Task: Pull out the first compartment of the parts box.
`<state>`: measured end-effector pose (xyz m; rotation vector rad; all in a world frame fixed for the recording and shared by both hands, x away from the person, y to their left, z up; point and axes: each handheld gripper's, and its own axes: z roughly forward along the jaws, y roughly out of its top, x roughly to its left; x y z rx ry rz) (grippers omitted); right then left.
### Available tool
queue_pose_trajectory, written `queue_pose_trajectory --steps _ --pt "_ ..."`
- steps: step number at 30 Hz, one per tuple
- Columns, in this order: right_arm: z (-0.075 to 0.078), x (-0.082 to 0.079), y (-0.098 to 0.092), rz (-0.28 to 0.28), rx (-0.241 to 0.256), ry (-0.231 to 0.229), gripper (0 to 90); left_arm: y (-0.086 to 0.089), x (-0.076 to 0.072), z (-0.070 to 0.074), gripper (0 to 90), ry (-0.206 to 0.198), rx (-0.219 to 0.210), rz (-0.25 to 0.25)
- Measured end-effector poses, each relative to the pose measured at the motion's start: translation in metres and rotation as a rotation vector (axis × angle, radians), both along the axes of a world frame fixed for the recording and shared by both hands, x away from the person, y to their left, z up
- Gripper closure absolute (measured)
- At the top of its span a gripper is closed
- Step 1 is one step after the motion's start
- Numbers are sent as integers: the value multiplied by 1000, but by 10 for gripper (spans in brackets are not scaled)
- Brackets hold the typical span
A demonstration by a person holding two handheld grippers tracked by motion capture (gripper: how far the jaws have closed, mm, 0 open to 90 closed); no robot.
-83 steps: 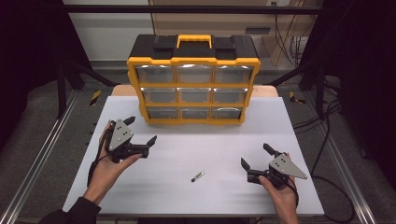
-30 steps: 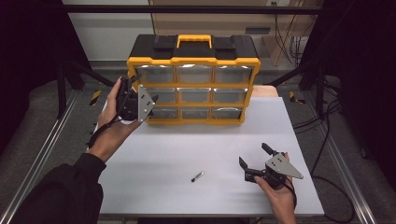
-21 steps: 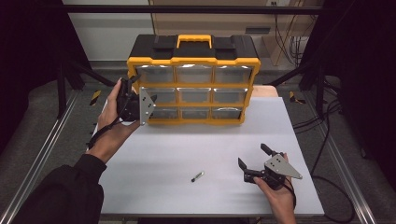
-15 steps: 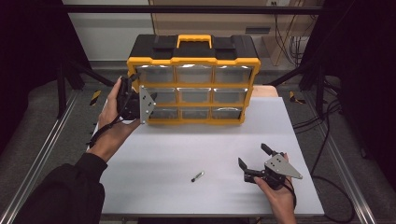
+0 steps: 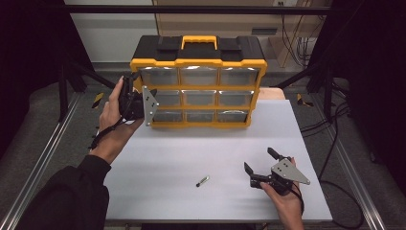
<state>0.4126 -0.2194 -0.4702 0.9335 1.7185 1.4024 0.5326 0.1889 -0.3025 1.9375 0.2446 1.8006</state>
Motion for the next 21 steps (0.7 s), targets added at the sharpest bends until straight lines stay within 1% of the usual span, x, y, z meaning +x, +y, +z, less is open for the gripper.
queue_pose_trajectory --steps 3,5,6,7,8,9,12,13,14,15,18,19,21 --pt "0 0 -1 -4 5 -3 39 1 0 1 301 -25 17 14" --pt "1 0 -1 -3 6 -7 39 1 1 1 330 -31 20 22" --pt "1 0 -1 -3 6 -7 39 1 1 1 330 -31 20 23" --pt "1 -1 -1 -4 8 -6 39 1 1 1 357 -41 30 30" --pt "1 -1 -1 -4 8 -6 39 2 1 1 357 -49 33 32" --pt "1 -1 -2 -4 14 -6 39 2 1 1 382 -54 35 33" --pt "1 -1 -3 -6 20 -4 40 2 2 1 407 -57 48 31" --pt "1 -1 -4 -11 21 -4 41 1 2 0 442 -56 60 32" --pt "1 -1 -4 -11 21 -4 41 1 2 -1 442 -52 70 30" --pt "1 -2 -4 -15 20 -3 42 1 2 -2 485 -54 85 31" --pt "1 -1 -5 -15 18 -1 42 0 0 -2 504 -70 109 37" --pt "1 -1 -5 -15 17 -2 42 0 -1 -2 510 -78 137 44" --pt "1 -1 -5 -14 19 -1 43 1 -1 -3 523 -97 168 47"
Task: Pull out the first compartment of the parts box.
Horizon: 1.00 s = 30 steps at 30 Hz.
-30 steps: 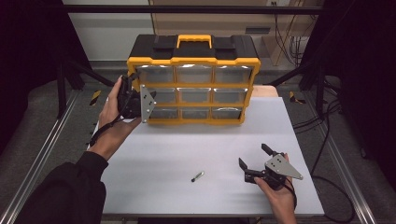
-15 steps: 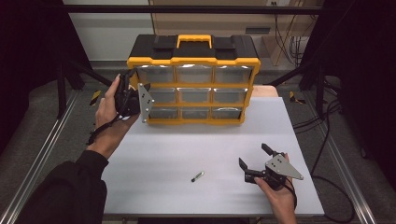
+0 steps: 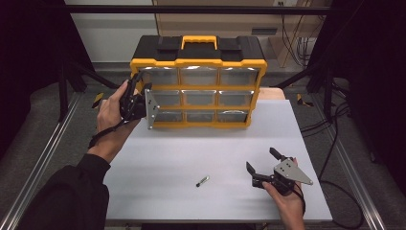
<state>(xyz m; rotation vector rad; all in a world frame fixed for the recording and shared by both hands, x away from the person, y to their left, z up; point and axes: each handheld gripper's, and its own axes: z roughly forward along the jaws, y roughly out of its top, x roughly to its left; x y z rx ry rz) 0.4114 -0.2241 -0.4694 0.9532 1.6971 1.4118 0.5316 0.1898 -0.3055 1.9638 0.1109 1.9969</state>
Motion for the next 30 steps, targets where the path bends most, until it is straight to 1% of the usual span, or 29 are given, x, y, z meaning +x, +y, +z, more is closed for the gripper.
queue_pose_trajectory --steps 2,4,5,6,8,11,12,14,16,19,20,21,22,25,27,30 --pt "0 0 0 3 7 2 43 1 -1 0 554 -18 35 5" --pt "0 0 0 4 10 2 43 3 -1 1 557 -36 48 4" --pt "0 0 -1 7 13 1 43 3 0 1 559 -40 48 3" --pt "0 1 -1 8 13 3 44 4 1 1 564 -45 65 10" --pt "0 0 0 10 14 7 43 5 2 0 573 -46 66 9" --pt "0 0 0 12 10 5 44 5 4 -3 592 -55 91 12" --pt "-1 1 1 16 8 7 45 5 6 -5 627 -54 96 13" --pt "-2 3 2 18 5 12 45 5 9 -6 635 -62 105 20" --pt "-2 3 2 22 2 12 45 4 12 -7 635 -58 113 30" --pt "-2 2 2 23 -2 12 45 3 17 -9 640 -62 132 28" --pt "-2 2 2 23 -2 12 44 2 20 -10 648 -62 151 23" --pt "-2 2 2 26 -7 13 42 1 21 -11 661 -72 174 22" --pt "-2 2 2 27 -10 12 41 0 22 -12 667 -75 186 22" --pt "-2 2 3 27 -10 14 40 -3 23 -10 668 -95 197 20" --pt "-2 2 3 28 -12 13 41 -3 24 -8 667 -98 193 21" --pt "-2 2 2 28 -14 14 41 -1 28 -6 666 -90 181 30"
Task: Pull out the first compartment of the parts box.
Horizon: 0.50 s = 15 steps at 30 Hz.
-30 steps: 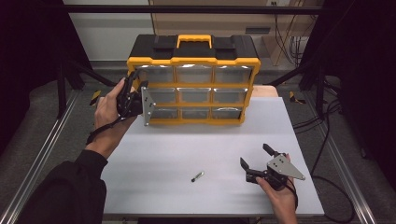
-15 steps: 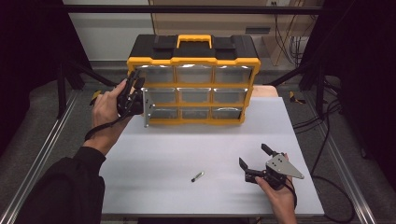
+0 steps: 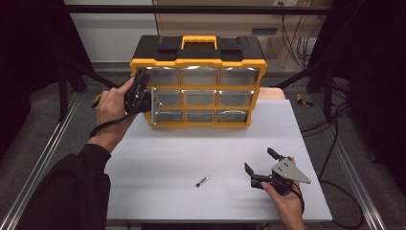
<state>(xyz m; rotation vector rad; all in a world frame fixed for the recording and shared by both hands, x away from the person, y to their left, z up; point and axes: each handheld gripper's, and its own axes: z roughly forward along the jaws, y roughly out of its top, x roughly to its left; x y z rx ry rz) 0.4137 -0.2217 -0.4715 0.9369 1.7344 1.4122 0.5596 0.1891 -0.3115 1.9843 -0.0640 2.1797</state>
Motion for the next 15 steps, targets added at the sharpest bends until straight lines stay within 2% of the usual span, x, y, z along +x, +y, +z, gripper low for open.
queue_pose_trajectory --steps 7,15 --pt "0 0 -1 -2 0 0 43 -1 5 -3 664 4 14 6" --pt "0 0 -1 -5 1 -1 43 -4 8 -5 668 -26 21 15"
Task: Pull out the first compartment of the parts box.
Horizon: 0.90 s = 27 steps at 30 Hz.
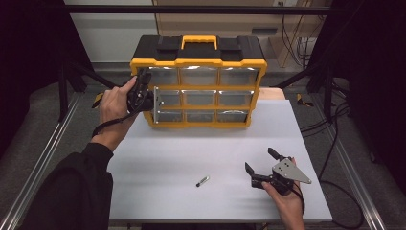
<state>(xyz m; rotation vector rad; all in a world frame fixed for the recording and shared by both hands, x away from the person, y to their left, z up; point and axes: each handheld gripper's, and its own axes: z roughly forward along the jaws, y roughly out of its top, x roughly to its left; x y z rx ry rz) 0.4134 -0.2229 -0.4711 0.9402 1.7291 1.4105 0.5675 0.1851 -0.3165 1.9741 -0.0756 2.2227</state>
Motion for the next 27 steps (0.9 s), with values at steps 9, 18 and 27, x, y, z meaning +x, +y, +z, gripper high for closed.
queue_pose_trajectory --steps 9,18,27 --pt "-1 1 -1 -6 -1 1 47 -2 1 -3 731 -43 9 19" --pt "-2 1 1 0 -16 6 45 -6 2 -6 752 -73 13 27" --pt "-3 1 1 3 -23 12 47 -11 1 -8 807 -98 -15 38"
